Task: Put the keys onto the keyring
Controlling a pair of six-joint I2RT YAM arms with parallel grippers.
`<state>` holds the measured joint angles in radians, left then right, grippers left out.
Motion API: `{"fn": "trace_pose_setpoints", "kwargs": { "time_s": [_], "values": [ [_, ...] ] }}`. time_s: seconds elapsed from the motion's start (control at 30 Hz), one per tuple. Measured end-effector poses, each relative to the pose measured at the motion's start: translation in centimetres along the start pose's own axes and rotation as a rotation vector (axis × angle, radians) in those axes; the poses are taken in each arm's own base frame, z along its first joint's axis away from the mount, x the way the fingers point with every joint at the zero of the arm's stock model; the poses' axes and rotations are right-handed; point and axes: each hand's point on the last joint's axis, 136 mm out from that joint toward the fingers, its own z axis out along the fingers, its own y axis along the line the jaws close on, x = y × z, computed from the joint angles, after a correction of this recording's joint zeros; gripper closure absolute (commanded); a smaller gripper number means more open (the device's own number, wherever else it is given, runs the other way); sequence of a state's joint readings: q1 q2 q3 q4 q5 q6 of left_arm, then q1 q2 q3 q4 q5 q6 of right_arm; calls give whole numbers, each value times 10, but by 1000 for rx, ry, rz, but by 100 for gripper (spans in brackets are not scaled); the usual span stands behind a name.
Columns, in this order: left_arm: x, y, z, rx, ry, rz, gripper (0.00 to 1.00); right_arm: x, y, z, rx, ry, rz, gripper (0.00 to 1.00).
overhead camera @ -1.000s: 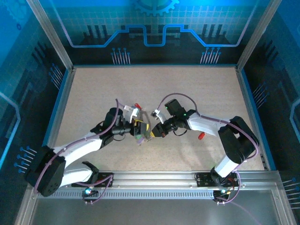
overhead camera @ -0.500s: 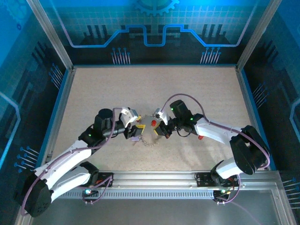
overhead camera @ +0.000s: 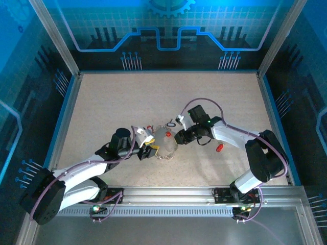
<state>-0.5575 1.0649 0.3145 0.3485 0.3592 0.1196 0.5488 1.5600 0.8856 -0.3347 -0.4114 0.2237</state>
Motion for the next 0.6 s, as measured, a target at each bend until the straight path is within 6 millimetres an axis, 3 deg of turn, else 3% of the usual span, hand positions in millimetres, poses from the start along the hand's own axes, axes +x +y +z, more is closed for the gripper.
{"fn": "trace_pose_setpoints", "kwargs": {
  "time_s": [0.17,0.27,0.4,0.6],
  "values": [
    [7,8,-3,-57,-15,-56,47,47,4,21,-36,139,145,72],
    [1,13,-6,-87,-42,-70,47,60,4,32,-46,197,191,72],
    [-3,20,-8,-133,-64,-102,47,68,5,41,-53,239,220,74],
    [0,26,-9,-165,-70,-135,47,61,9,45,-70,239,218,77]
  ]
}}
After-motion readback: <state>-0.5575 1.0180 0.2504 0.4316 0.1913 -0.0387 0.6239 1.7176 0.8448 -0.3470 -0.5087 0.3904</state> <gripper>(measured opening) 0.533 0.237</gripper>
